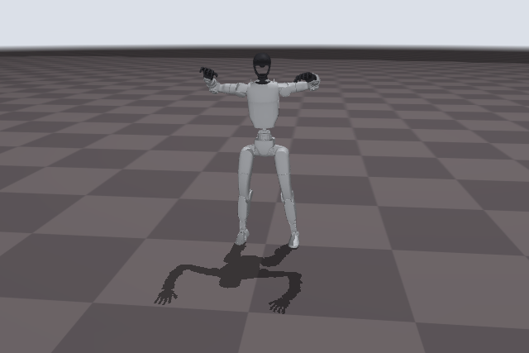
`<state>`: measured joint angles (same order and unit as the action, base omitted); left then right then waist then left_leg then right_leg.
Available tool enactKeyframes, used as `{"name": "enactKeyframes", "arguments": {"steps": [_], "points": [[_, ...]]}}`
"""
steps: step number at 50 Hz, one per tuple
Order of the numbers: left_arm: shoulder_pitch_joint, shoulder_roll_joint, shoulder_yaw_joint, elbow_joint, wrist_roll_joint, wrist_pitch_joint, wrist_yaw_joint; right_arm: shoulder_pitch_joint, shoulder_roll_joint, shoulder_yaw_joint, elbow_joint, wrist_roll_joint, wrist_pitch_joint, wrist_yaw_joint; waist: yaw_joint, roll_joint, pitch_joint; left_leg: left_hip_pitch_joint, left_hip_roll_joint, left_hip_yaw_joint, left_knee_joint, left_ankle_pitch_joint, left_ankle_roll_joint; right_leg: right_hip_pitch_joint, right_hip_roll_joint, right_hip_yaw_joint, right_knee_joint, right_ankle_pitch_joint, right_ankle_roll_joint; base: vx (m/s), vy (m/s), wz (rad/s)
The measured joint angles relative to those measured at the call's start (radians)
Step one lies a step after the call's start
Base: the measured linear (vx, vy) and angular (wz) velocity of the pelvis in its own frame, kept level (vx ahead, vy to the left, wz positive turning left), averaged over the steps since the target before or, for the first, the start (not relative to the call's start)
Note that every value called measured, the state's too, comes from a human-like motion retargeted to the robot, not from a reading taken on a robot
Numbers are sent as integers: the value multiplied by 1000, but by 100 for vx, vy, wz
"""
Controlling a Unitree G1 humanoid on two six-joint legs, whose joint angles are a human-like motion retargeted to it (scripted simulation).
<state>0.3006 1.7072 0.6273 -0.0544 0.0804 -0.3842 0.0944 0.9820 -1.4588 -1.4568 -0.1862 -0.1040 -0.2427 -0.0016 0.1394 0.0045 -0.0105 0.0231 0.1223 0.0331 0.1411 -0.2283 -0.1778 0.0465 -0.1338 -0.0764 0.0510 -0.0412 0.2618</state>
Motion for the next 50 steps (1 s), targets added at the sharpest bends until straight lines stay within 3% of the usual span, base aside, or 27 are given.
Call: {"name": "enactKeyframes", "arguments": {"steps": [3, 5, 7, 11, 13, 15, 23, 50], "points": [[82, -35, 86, -41, -49, -3, -24, 14, -7, -24, -4, -6, 7, -5, -7, 8, 0, -1, 1, -1, 0, -1, 1, 0, 1, -1, 0, 0, 0, 0, 2, 3], [97, -61, 129, -68, 53, 97, -68, -21, -37, 22, 22, 31, 56, -12, -25, -7, 78, 44, -41, -8, -18, -7, 43, 37, -44, -4, 11, -23, 0, 1, 9, 14], [181, -55, 201, -102, -22, 2, -20, -6, -16, -14, -8, -17, 9, -5, -17, 12, 6, 7, 1, -2, -4, -1, 0, 6, 1, -3, 1, -2, 0, 2, -9, -11], [276, -67, 312, -153, 9, -1, -10, 5, -20, -30, -19, -16, 11, 3, -23, 14, -2, 0, 2, -1, 1, -5, 1, 1, 2, -2, 1, -3, 0, 0, 0, 0], [283, -81, 343, -172, 89, 82, -44, -27, -42, 11, 1, 18, 51, 5, -39, -2, 57, 36, -32, -6, -12, -11, 34, 30, -35, -3, 10, -22, 0, 1, 9, 12], [337, -86, 390, -196, 3, 9, -21, -33, -30, -3, -19, -15, 20, 20, -35, 13, 6, 12, 1, -1, -3, -6, 1, 10, 1, -2, 2, -6, 0, 1, -5, -8], [458, -103, 521, -228, -7, 2, -25, -43, -29, 4, -12, -8, 22, 28, -44, 14, -1, 7, 2, 2, 2, -11, 2, 6, 1, 0, 2, -7, 0, 0, -1, -2], [572, -124, 626, -149, -28, 5, -26, -136, -18, 91, -5, -14, 18, 18, -52, 6, 12, 11, -1, 6, 0, -13, 3, 6, -1, 3, 3, -8, 0, 0, 0, 0]]}}
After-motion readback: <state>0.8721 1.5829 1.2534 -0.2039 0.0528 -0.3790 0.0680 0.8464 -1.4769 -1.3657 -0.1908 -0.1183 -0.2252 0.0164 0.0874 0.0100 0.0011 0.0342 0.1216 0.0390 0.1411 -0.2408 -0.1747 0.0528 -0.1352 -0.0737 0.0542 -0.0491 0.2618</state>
